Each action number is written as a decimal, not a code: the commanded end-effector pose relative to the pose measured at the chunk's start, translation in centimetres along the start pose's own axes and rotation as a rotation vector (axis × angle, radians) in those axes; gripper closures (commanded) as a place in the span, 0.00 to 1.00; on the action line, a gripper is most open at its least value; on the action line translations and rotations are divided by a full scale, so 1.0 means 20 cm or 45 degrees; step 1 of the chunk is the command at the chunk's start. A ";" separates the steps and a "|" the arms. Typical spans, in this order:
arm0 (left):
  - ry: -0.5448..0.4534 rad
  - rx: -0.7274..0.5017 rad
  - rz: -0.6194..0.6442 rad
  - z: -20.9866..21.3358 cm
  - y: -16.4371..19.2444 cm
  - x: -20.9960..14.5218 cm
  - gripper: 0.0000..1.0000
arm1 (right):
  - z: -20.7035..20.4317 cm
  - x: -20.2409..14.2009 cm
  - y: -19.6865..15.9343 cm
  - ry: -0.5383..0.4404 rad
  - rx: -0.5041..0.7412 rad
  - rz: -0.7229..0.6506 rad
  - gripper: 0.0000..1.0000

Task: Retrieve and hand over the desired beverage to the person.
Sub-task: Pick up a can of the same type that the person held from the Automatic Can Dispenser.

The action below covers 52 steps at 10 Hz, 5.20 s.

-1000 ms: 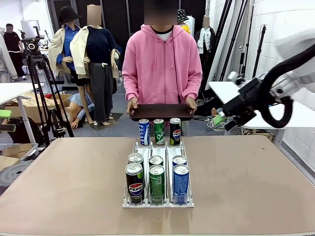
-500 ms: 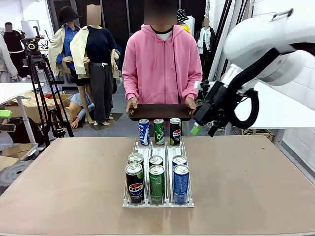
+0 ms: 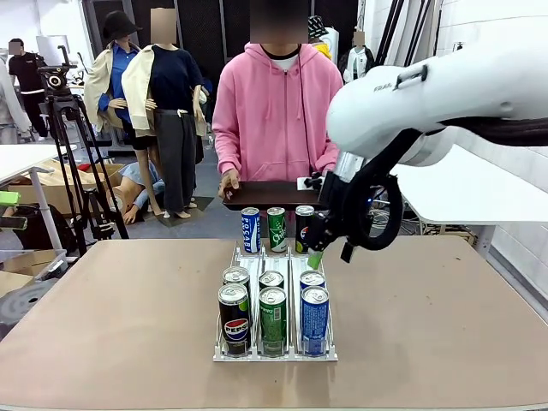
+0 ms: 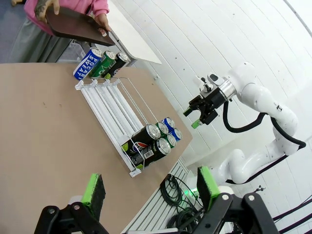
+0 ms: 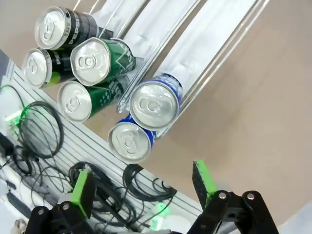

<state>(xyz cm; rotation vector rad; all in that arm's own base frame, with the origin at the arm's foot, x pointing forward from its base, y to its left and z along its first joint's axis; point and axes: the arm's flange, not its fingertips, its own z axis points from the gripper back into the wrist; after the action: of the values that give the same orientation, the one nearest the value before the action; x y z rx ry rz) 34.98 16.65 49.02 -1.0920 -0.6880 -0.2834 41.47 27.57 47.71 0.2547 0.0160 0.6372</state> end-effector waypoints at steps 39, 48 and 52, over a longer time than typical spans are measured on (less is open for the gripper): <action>-0.015 -0.018 -0.003 0.01 -0.01 0.00 0.00 | 0.18 -0.01 0.41 0.045 -0.402 -0.078 1.00; -0.015 -0.018 -0.003 0.01 -0.01 0.00 0.00 | 0.58 -0.28 0.11 0.020 -0.393 -0.082 1.00; -0.015 -0.018 -0.003 0.01 -0.01 0.00 0.00 | 0.64 -0.67 -0.26 -0.041 -0.359 -0.149 1.00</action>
<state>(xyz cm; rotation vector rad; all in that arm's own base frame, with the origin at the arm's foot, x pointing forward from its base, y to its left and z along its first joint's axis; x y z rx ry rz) 34.97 16.72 49.00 -1.0913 -0.6882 -0.2815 35.90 14.09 58.79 -0.0212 -0.0595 0.5010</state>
